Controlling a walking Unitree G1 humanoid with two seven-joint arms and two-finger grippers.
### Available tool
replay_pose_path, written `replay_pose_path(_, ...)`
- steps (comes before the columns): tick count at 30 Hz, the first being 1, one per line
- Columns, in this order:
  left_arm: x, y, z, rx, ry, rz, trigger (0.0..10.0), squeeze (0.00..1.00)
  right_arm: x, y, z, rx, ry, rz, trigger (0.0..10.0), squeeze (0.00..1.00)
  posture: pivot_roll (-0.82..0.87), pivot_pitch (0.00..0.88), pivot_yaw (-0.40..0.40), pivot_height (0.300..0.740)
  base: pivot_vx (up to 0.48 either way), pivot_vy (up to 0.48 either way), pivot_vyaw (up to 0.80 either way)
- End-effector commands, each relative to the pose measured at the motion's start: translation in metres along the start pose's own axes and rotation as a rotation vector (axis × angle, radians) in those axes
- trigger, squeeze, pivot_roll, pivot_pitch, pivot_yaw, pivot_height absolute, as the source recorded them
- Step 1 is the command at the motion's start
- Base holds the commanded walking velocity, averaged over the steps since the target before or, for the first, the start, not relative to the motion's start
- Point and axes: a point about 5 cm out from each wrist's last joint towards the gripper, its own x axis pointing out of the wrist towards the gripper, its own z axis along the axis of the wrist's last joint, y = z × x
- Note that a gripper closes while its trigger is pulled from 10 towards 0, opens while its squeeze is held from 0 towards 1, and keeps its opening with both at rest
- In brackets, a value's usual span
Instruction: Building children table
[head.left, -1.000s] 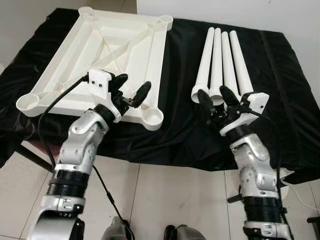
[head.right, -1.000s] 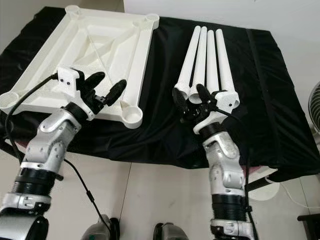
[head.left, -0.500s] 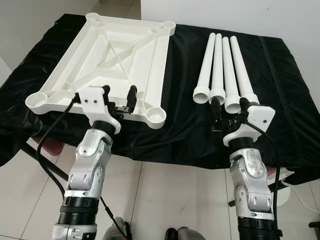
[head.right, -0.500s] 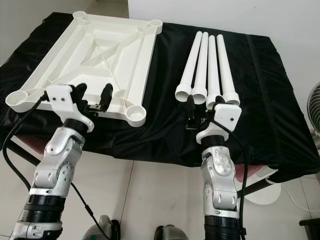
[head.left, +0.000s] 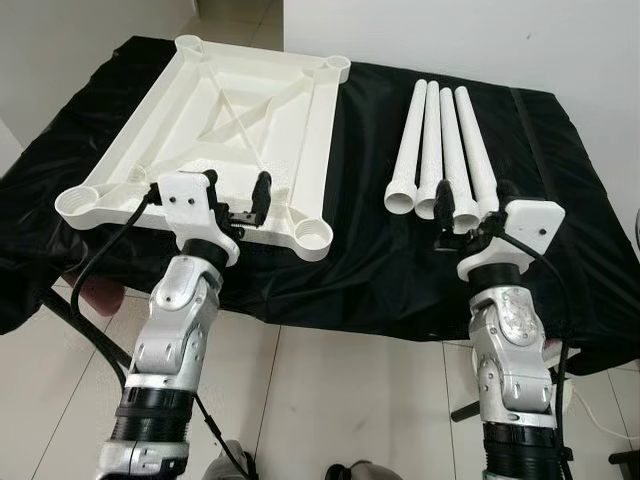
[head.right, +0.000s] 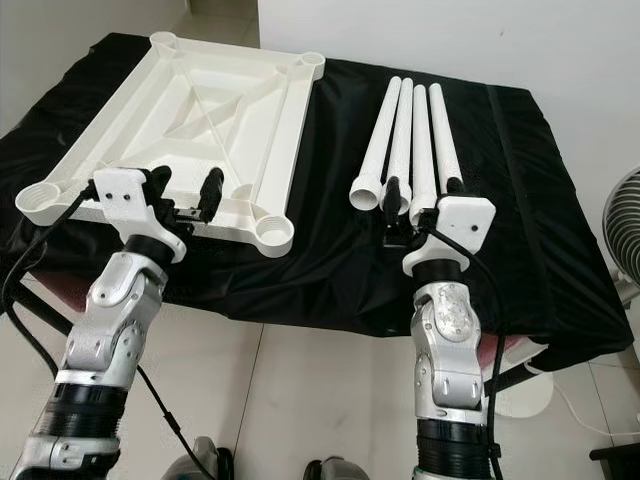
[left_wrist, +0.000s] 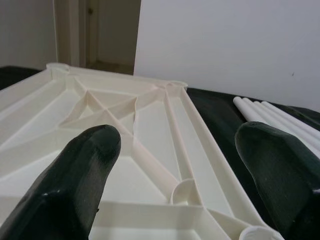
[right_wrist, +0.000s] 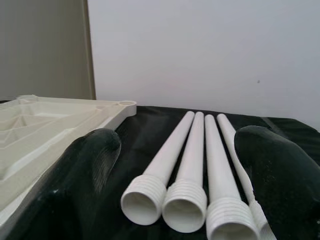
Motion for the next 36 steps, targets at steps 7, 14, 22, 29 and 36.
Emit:
replay_pose_path(7,0.001,-0.001,-0.003,0.007,0.027,0.02,10.0,0.0,0.008,-0.003,-0.004,-0.031,0.008,-0.038,10.0,0.0,0.08,0.079,-0.032,0.74,0.0,0.0,0.0)
replay_pose_path(14,0.004,0.007,-0.001,0.04,0.017,0.018,10.0,0.0,0.01,0.005,-0.007,-0.039,0.012,0.005,10.0,0.0,0.07,0.08,-0.037,0.74,0.109,0.0,0.0)
replay_pose_path(22,0.005,0.005,-0.006,0.019,0.03,0.026,10.0,0.0,0.012,0.007,-0.011,-0.05,0.026,0.016,10.0,0.0,0.07,0.073,-0.041,0.74,0.0,0.0,0.0)
replay_pose_path(29,0.006,0.006,-0.006,0.019,0.027,0.028,10.0,0.0,0.012,0.01,-0.013,-0.048,0.029,0.024,10.0,0.0,0.06,0.068,-0.043,0.74,0.0,0.0,0.0)
replay_pose_path(36,0.007,0.008,-0.007,0.02,0.022,0.031,10.0,0.0,0.013,0.009,-0.014,-0.056,0.03,0.025,10.0,0.0,0.06,0.054,-0.044,0.74,0.141,0.0,0.0)
